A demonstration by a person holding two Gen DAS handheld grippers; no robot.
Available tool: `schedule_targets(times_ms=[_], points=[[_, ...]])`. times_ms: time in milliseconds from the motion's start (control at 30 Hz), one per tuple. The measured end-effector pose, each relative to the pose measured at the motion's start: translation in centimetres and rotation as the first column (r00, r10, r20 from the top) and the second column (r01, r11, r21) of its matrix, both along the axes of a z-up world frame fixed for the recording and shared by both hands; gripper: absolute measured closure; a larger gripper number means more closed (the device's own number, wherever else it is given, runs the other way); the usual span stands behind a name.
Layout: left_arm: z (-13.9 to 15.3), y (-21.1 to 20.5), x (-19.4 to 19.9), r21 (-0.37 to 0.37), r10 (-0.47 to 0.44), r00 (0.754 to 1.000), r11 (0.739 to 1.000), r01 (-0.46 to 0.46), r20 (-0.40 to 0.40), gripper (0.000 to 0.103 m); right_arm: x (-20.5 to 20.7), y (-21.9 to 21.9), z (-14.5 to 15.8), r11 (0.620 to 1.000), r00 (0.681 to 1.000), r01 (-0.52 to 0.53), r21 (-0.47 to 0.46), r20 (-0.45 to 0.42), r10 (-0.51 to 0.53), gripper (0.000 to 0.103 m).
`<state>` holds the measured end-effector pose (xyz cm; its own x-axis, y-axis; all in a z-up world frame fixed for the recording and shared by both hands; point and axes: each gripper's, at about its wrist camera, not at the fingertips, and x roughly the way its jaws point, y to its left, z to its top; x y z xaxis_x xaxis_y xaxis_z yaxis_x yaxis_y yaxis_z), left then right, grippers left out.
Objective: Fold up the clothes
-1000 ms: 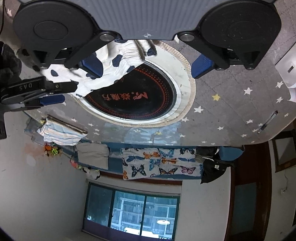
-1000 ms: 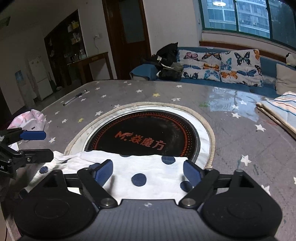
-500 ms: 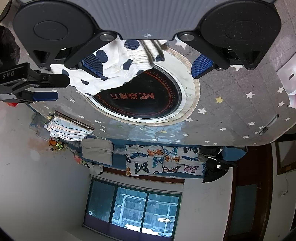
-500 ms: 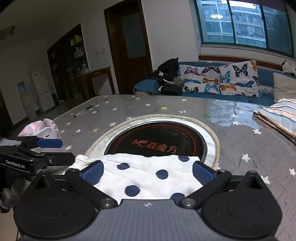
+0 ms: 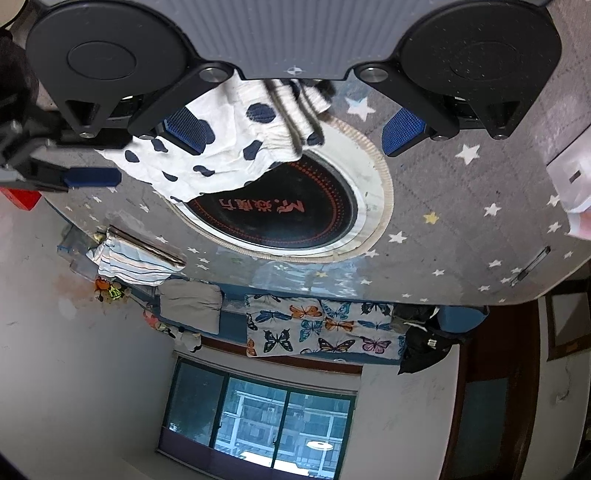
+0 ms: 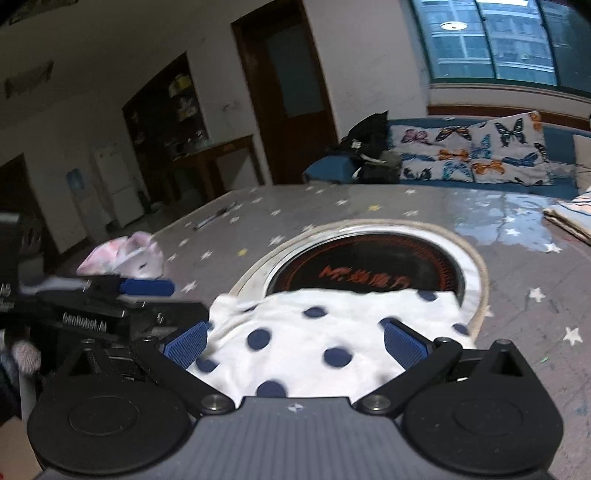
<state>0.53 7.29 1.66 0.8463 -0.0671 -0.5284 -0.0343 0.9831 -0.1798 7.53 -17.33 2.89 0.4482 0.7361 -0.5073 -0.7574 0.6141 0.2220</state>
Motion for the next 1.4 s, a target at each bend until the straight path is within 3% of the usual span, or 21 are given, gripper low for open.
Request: schedule_targets(times_ms=[233,400,533,733,1033,1167,1400], points=[[-0.3,1.2,-1.0,-0.041,0.058,0.998,0.997,-0.059,-0.032,0.0,-2.8,1.3,-0.1,0.99,0.993,-0.107,-0.091,0.048,0.112,0.0],[-0.4,1.8,-1.3,-0.068,0.092,0.994,0.993,-0.096,-0.057,0.0,-5.8,3.3,-0.4,0.952,0.961,-0.215,-0.218,0.127,0.246,0.005],[-0.5,2.1,-1.5,-0.099,0.106,0.991,0.989,-0.115,-0.083,0.0,-8.2,5.2,-1.0,0.892,0.911,-0.263,-0.369,0.209,0.355,0.011],[-1.0,2.4,-1.7,-0.164,0.127,0.983,0.975,-0.148,-0.134,0.0,-10.5,7.5,-2.4,0.773,0.804,-0.27,-0.574,0.307,0.51,0.027],[-1.3,2.9,-1.8,-0.302,0.139,0.971,0.933,-0.194,-0.195,0.0,-12.0,9.2,-4.1,0.654,0.675,-0.281,-0.703,0.339,0.655,0.054],[-1.7,3.2,-1.7,-0.368,0.16,0.958,0.898,-0.241,-0.238,0.0,-12.1,9.2,-4.2,0.66,0.667,-0.296,-0.691,0.345,0.66,0.071],[-2.4,3.3,-1.9,-0.487,0.166,0.945,0.824,-0.29,-0.283,0.0,-10.5,8.1,-2.3,0.768,0.746,-0.311,-0.56,0.356,0.562,0.081]])
